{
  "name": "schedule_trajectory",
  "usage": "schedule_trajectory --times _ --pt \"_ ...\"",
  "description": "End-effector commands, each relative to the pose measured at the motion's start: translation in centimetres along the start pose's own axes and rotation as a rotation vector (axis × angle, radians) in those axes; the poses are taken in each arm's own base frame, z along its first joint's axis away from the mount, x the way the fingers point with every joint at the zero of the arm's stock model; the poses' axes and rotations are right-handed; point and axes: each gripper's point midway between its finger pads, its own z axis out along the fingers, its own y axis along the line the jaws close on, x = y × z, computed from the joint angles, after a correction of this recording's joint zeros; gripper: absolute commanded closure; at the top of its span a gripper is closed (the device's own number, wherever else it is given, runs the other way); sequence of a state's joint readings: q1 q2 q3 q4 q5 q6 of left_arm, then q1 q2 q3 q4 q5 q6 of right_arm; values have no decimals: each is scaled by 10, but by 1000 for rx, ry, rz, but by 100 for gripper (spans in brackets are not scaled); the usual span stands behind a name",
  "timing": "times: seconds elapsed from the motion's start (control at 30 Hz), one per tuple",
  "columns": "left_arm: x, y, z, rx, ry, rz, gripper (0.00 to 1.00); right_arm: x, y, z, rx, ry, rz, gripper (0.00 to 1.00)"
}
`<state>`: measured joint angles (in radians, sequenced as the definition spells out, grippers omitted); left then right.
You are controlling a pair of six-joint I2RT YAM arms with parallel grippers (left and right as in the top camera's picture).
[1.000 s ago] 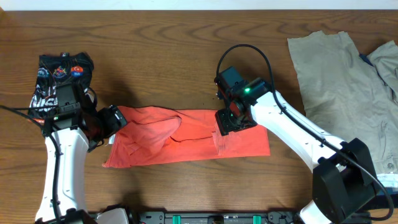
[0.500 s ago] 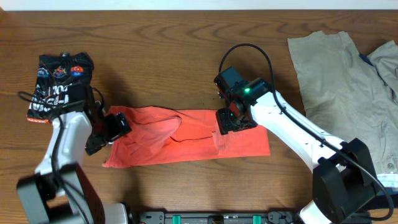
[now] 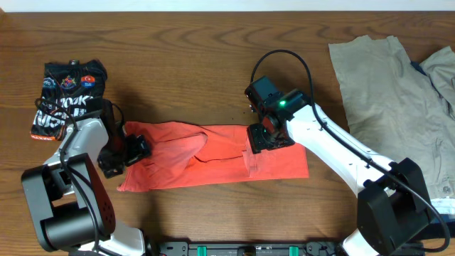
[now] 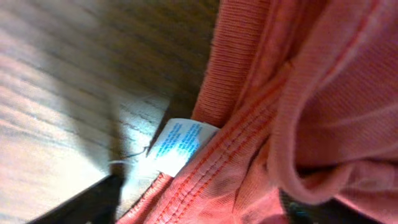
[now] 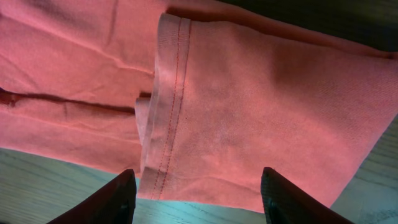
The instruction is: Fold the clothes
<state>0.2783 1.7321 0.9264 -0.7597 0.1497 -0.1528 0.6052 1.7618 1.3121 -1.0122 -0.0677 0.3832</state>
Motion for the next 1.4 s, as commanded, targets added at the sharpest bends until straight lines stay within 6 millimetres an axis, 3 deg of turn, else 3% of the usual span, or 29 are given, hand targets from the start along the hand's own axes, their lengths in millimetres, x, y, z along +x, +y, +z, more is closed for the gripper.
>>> schedule_trajectory --times 0.0,0.07,0.43,0.53,0.63,0.87,1.13,1.37 --pt "14 -3 20 29 79 17 34 -2 0 1 14 -4 6 37" --pt "12 -3 20 32 71 17 41 -2 0 1 15 -4 6 37" --pt "5 -37 15 226 48 73 39 -2 0 1 15 -5 6 37" --pt "6 -38 14 230 53 71 39 -2 0 1 15 -5 5 37" --pt "9 -37 14 227 64 69 32 -2 0 1 15 -4 6 37" --pt "17 -35 13 221 99 59 32 -2 -1 1 19 -4 6 36" --pt "2 -24 -1 236 74 2 30 1 -2 1 26 4 7 36" --pt "-4 -38 -16 408 49 -15 23 3 -7 1 49 12 7 35"
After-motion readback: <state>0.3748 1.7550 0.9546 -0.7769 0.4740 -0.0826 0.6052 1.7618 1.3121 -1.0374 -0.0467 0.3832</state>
